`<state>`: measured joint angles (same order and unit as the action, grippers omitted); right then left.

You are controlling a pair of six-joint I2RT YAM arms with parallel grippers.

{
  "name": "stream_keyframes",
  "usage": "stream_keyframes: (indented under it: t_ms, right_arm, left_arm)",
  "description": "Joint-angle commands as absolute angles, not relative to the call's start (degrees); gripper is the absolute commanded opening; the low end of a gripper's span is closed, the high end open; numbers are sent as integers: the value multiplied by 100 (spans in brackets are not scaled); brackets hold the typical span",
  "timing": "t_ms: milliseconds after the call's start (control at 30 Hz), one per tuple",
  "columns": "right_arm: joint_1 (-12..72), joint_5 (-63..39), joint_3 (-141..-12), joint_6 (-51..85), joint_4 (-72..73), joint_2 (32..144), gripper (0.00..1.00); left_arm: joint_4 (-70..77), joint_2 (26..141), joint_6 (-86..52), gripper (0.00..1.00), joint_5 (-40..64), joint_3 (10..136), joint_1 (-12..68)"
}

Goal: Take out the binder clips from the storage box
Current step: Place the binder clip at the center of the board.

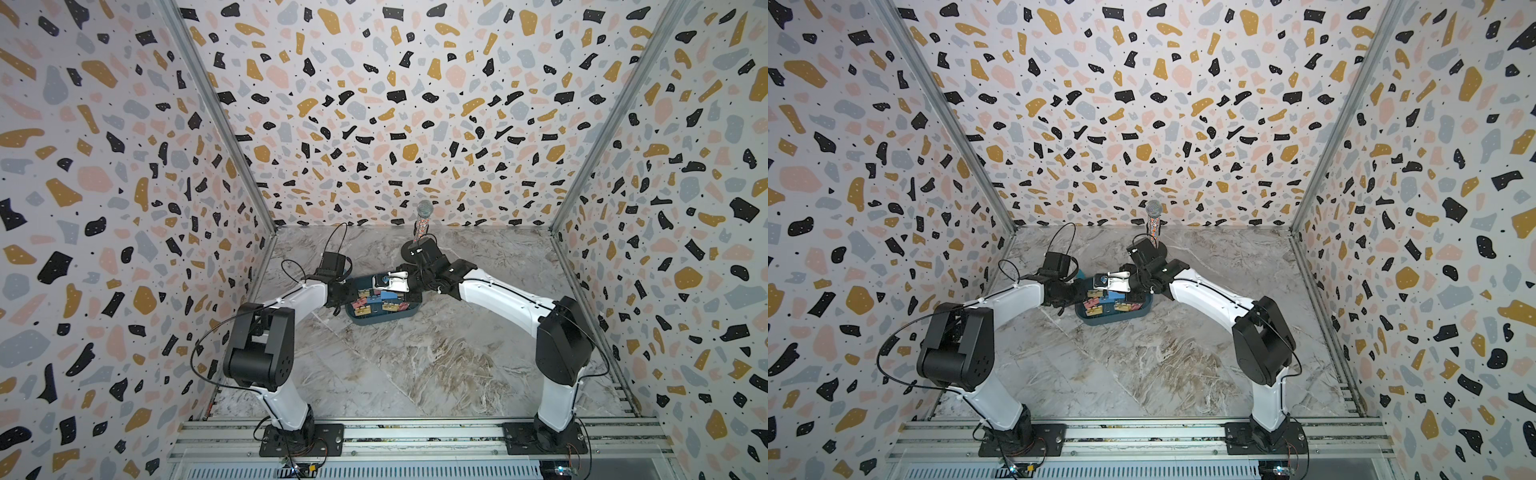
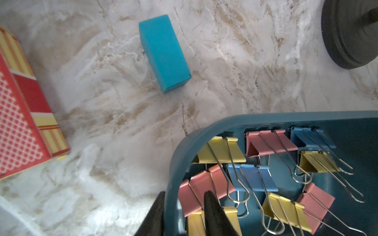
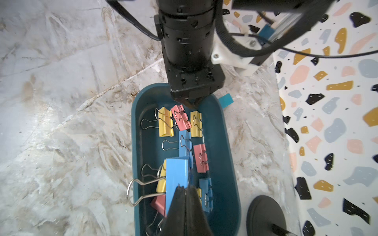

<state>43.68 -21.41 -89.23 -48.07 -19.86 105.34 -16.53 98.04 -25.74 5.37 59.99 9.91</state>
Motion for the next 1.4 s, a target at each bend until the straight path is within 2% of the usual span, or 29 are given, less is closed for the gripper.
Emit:
stream_keyframes:
  t_ms: [0, 467, 900, 1367]
  right_arm:
    - [4063, -2077, -8671, -4843, -2035, 9903, 0]
    - [2956, -2076, -7783, -5007, -1624, 9459, 0]
    - [2307, -2777, -7966, -6078, -1559, 10234, 0]
    - [2184, -2880, -8469, -6747, -1435, 11234, 0]
  left_arm:
    - [-1691, 9632, -2593, 33, 554, 5985, 967]
    - [-1692, 9620, -2585, 33, 567, 5959, 963]
    - [-1696, 9545, -2566, 33, 571, 5906, 960]
    - [-1696, 9470, -2618, 33, 563, 5862, 962]
